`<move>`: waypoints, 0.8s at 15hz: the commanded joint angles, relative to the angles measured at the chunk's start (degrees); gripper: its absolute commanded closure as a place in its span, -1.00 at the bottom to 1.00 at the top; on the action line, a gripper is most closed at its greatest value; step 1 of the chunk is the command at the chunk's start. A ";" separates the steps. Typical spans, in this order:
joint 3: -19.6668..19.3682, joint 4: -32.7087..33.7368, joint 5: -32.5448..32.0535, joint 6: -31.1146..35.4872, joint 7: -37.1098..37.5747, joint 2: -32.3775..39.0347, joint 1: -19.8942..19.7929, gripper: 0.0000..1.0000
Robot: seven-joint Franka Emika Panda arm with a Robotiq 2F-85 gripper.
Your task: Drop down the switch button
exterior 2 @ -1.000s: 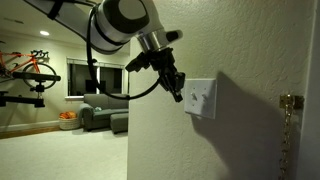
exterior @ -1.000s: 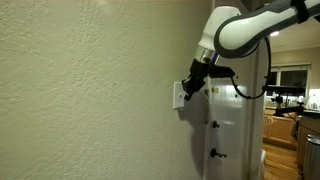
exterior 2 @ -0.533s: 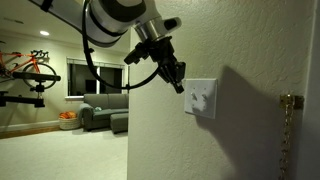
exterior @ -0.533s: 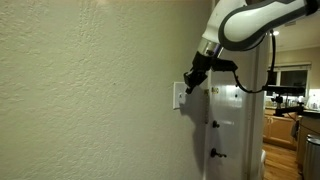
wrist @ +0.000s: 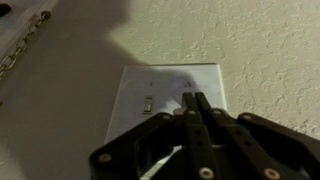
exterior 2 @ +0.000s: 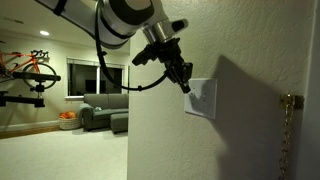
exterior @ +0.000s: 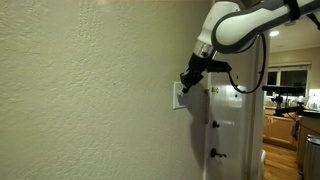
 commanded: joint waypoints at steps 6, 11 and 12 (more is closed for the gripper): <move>-1.09 2.82 -0.24 0.75 0.66 3.12 -0.10 0.86; -1.21 1.68 1.04 0.71 0.26 3.54 -0.04 0.87; -1.21 1.47 1.13 0.66 0.25 3.57 -0.04 0.86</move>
